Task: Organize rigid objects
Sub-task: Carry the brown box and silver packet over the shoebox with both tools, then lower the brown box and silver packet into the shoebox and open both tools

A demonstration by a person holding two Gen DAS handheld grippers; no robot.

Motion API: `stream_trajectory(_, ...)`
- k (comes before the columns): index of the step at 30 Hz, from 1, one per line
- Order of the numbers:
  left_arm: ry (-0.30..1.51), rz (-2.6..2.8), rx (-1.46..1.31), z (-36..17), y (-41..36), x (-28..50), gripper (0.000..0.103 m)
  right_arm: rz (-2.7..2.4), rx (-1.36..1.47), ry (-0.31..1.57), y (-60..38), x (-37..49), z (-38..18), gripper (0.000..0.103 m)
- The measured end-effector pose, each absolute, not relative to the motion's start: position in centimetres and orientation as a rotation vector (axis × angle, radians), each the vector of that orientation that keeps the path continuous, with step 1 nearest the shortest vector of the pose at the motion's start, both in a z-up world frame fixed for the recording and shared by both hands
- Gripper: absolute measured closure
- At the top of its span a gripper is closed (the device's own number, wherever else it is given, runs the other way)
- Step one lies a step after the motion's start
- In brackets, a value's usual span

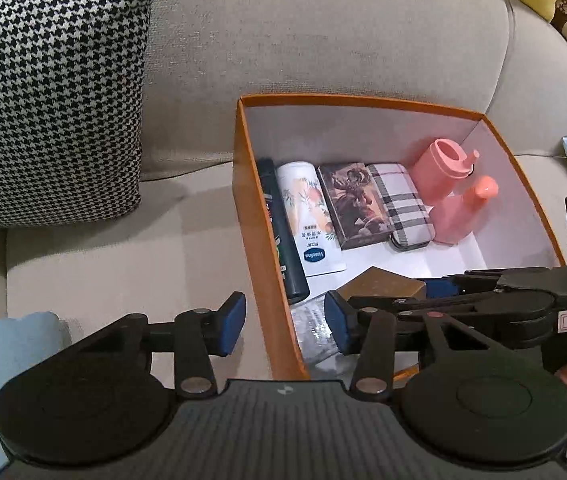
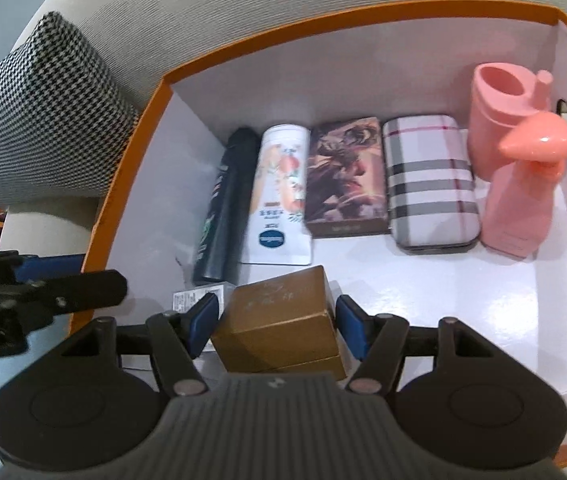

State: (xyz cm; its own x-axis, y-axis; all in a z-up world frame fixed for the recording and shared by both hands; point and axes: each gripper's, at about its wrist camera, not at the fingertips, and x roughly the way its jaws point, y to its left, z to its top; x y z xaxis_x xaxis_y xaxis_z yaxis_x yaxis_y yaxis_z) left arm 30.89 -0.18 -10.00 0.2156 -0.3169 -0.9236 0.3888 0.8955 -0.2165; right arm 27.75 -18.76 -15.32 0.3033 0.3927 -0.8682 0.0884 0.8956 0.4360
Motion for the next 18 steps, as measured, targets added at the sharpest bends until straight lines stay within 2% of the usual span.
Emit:
stream_trajectory(10,1.275,-0.514,0.062,-10.4,-1.1,30.4,0.053,0.211,0.474,1.304,-19.2,28.1,-15.5,0.036)
stream_trajectory(14,1.278,-0.516,0.057,-10.4,-1.2,30.4,0.053,0.191,0.475,1.315,-19.8,28.1,-15.6,0.032)
stream_trajectory(16,1.280,-0.514,0.054,-10.4,-1.2,30.5,0.053,0.191,0.485,1.319,-20.2,28.0,-15.5,0.035)
stream_trajectory(18,1.284,-0.512,0.051,-10.5,-1.2,30.5,0.053,0.197,0.507,1.340,-20.5,28.0,-15.8,0.052)
